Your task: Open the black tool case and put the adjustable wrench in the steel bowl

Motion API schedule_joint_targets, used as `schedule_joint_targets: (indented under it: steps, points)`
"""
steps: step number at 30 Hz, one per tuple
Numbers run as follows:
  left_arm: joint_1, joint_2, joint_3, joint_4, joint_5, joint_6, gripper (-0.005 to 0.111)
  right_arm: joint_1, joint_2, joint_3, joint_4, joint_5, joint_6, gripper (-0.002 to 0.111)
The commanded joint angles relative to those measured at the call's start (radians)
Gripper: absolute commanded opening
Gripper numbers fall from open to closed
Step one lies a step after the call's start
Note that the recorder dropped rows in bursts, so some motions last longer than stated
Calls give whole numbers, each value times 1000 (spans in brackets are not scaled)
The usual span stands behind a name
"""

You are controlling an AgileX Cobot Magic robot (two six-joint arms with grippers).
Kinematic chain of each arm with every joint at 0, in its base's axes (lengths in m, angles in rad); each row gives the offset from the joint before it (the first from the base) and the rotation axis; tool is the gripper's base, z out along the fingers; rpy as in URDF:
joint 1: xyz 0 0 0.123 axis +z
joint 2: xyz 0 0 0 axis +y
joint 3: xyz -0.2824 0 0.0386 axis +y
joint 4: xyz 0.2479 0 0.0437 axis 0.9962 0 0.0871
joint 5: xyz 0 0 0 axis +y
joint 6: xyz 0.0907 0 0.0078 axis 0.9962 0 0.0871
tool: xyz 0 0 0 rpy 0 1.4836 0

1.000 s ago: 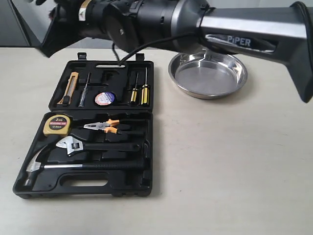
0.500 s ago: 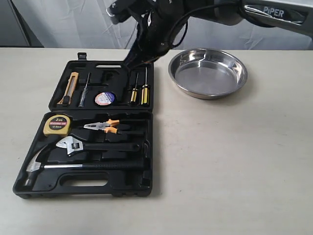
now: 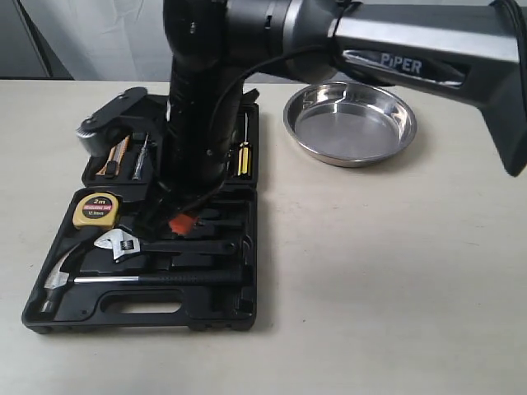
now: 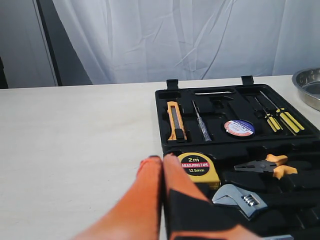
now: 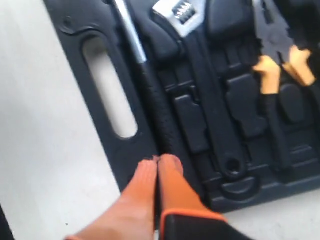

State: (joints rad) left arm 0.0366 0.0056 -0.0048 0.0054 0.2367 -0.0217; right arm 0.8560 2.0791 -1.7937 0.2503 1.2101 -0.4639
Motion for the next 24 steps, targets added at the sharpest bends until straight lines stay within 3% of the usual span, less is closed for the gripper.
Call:
schedule_joint_targets:
  steps: [1,17,24]
  points:
    - [3,-6,5,1,1,2,0,57,-10,-6,12,-11,-34,-1]
    - [3,-6,5,1,1,2,0,98,-10,-6,26,-625,-30,-1]
    - [3,-6,5,1,1,2,0,54,-10,-6,-33,-553,165,-1]
